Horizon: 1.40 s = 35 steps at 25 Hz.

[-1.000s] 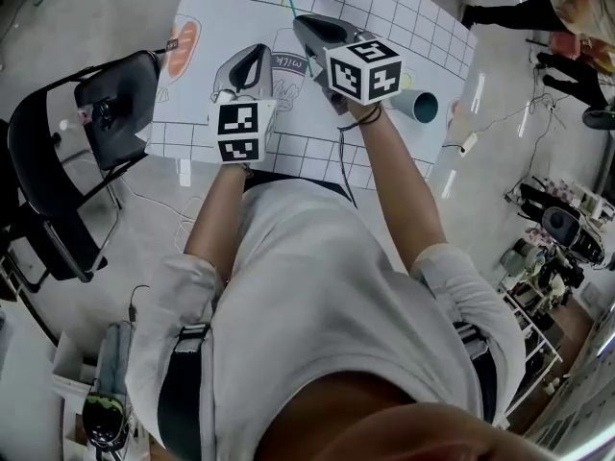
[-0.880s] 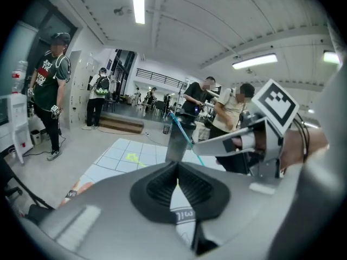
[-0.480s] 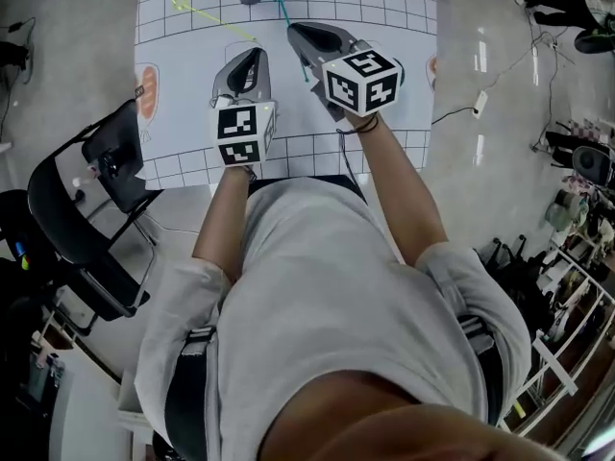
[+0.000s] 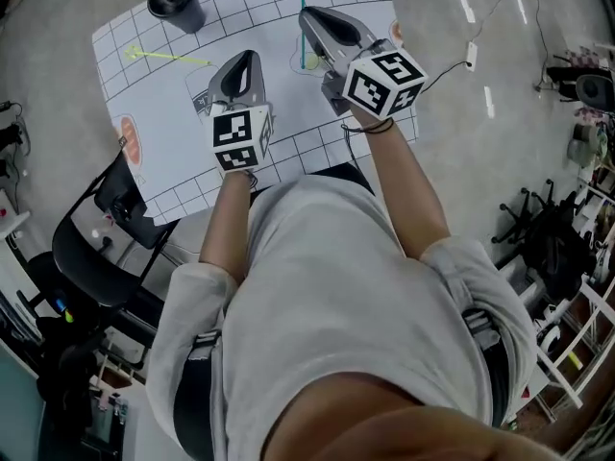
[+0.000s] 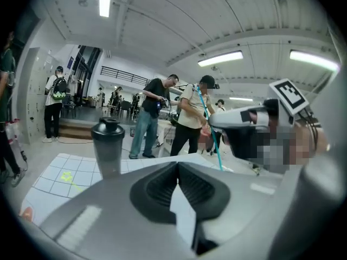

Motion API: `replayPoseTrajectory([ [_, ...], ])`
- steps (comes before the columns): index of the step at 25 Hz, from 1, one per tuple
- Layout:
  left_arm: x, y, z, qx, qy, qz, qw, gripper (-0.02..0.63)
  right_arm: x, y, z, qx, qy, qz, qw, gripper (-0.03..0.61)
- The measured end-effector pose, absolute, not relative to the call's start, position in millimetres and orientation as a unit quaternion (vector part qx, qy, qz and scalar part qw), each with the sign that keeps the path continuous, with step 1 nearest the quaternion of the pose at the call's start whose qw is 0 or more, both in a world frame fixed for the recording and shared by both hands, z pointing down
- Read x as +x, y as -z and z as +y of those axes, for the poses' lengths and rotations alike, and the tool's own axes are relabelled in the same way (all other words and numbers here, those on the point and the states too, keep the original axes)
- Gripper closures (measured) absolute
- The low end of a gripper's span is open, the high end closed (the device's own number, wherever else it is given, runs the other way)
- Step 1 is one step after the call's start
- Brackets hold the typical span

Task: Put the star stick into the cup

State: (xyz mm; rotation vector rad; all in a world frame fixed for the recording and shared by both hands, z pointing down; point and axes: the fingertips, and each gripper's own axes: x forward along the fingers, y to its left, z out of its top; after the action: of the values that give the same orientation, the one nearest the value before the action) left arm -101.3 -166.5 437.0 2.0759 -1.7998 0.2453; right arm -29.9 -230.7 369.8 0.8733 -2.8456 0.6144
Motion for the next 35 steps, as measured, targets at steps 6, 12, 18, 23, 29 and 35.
replayPoseTrajectory([
  [6, -49.0, -433.1, -187.7, 0.776, -0.095, -0.596, 0.185, 0.611, 29.9, -359.5, -246.0, 0.344, -0.191, -0.919, 0.028, 0.563],
  [12, -21.2, -433.4, -192.9, 0.795, -0.108, -0.568, 0.183, 0.611, 71.4, -363.7, -255.7, 0.394, -0.178, -0.902, 0.01, 0.563],
  [18, -15.0, -444.5, -185.5, 0.795, -0.125, -0.562, 0.191, 0.611, 98.7, -401.7, -256.3, 0.439, -0.203, -0.875, -0.003, 0.563],
  [23, -18.5, -453.7, -178.4, 0.79, -0.135, -0.565, 0.198, 0.611, 113.1, -427.8, -251.6, 0.465, -0.219, -0.858, 0.007, 0.563],
  [29, -21.1, -459.2, -173.5, 0.787, -0.139, -0.566, 0.201, 0.611, 124.9, -451.6, -242.4, 0.486, -0.253, -0.836, 0.025, 0.561],
  [35, -19.9, -462.2, -169.8, 0.787, -0.139, -0.564, 0.205, 0.611, 130.0, -477.2, -230.7, 0.491, -0.287, -0.821, 0.057, 0.563],
])
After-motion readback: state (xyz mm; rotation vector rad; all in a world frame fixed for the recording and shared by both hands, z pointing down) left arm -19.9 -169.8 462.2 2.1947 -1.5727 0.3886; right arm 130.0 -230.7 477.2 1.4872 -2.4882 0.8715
